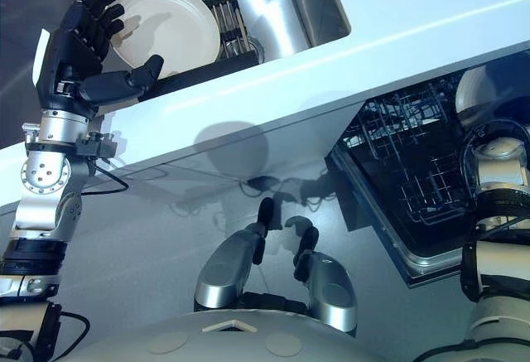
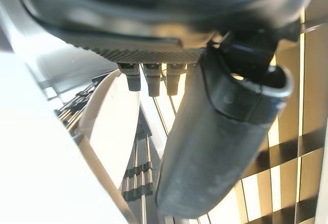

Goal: Pick up plates and place into dishwasher.

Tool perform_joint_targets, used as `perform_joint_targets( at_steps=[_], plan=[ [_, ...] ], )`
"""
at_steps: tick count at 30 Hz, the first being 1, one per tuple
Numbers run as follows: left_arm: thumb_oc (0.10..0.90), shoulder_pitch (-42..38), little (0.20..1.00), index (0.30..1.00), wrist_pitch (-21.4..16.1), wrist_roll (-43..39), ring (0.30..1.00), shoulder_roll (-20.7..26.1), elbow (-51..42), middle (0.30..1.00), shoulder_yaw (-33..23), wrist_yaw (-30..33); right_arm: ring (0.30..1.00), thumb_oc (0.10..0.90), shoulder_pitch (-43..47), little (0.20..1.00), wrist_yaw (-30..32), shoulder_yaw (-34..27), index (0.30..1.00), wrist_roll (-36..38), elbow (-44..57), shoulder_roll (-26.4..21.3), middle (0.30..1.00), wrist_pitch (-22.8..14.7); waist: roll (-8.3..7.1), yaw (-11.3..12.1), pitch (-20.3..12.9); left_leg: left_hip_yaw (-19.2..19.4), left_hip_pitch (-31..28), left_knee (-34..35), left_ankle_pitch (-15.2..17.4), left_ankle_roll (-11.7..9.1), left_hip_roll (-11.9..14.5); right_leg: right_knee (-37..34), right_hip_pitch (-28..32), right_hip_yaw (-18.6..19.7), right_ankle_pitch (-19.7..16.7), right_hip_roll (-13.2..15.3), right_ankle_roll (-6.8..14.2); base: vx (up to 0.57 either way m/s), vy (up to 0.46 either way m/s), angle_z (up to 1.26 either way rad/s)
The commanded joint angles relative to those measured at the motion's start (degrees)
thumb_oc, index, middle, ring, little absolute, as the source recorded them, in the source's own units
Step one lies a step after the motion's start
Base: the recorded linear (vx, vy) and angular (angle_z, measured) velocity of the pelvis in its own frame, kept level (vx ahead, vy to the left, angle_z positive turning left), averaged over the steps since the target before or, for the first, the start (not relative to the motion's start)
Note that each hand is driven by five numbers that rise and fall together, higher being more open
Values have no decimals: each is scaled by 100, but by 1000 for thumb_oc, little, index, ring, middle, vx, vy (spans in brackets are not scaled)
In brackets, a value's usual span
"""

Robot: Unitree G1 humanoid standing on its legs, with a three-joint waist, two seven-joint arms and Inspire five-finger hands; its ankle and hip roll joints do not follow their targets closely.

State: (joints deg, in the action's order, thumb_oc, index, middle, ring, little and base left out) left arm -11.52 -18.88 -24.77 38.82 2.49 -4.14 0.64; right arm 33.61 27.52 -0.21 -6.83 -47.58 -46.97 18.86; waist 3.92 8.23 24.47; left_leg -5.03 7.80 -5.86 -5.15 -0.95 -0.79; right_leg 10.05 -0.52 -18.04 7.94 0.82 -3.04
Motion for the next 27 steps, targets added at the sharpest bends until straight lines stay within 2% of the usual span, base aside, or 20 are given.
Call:
perform_joint_targets(
  at_steps=[1, 2, 3, 4, 18, 20, 25, 27],
  plan=[
    [800, 320, 900, 900, -511, -197, 900, 144, -389, 900, -173, 77, 300, 100, -22, 200, -555, 605, 300, -811, 205, -949, 300, 177, -96, 123, -305, 105, 265, -670, 459, -231, 46, 674, -421, 208, 168, -64, 120, 0, 0, 0],
    [800, 339, 900, 900, -511, -175, 900, 122, -409, 900, -170, 80, 592, 440, -72, 540, -611, 638, 592, -787, 201, -929, 592, 208, -107, 122, -310, 102, 245, -661, 454, -231, 48, 662, -399, 213, 162, -61, 120, 0, 0, 0],
    [800, 363, 900, 900, -512, -142, 900, 104, -426, 900, -175, 84, 761, 638, -156, 738, -678, 649, 761, -766, 170, -896, 761, 175, -119, 118, -319, 104, 218, -652, 448, -232, 54, 643, -359, 224, 154, -57, 122, 0, 0, 0],
    [800, 382, 900, 900, -500, -126, 900, 82, -432, 900, -182, 67, 900, 800, -226, 900, -765, 630, 900, -731, 143, -865, 900, 72, -130, 117, -332, 107, 197, -649, 446, -236, 60, 627, -325, 232, 147, -53, 129, 0, 0, 0],
    [800, 771, 900, 900, -405, 34, 900, -378, -323, 900, -245, -302, 900, 800, -976, 900, -811, 112, 900, -875, 615, -528, 900, -822, -227, 20, -733, 265, -389, -343, 448, -268, 99, 73, 375, 402, -9, -23, 302, 47, 57, -5],
    [800, 825, 900, 900, -394, 65, 900, -419, -320, 900, -258, -332, 900, 800, -1069, 900, -782, 7, 900, -736, 719, -484, 900, -935, -229, 12, -782, 283, -461, -300, 449, -268, 115, 49, 424, 402, -11, -20, 315, 30, 66, -12],
    [800, 931, 900, 900, -372, 65, 900, -558, -232, 900, -322, -341, 900, 800, -1428, 900, -528, -584, 900, 372, 1442, -92, 900, -1469, -230, -82, -989, 382, -728, -110, 502, -234, 111, -59, 589, 428, -12, 15, 380, 4, 100, -13],
    [800, 975, 900, 900, -419, 109, 900, -650, -157, 900, -382, -340, 900, 800, -1613, 900, -613, -920, 900, 820, 1819, 136, 900, -1694, -229, -159, -1091, 451, -874, 33, 537, -204, 94, -127, 643, 438, -8, 32, 418, -45, 117, -6]
  ],
)
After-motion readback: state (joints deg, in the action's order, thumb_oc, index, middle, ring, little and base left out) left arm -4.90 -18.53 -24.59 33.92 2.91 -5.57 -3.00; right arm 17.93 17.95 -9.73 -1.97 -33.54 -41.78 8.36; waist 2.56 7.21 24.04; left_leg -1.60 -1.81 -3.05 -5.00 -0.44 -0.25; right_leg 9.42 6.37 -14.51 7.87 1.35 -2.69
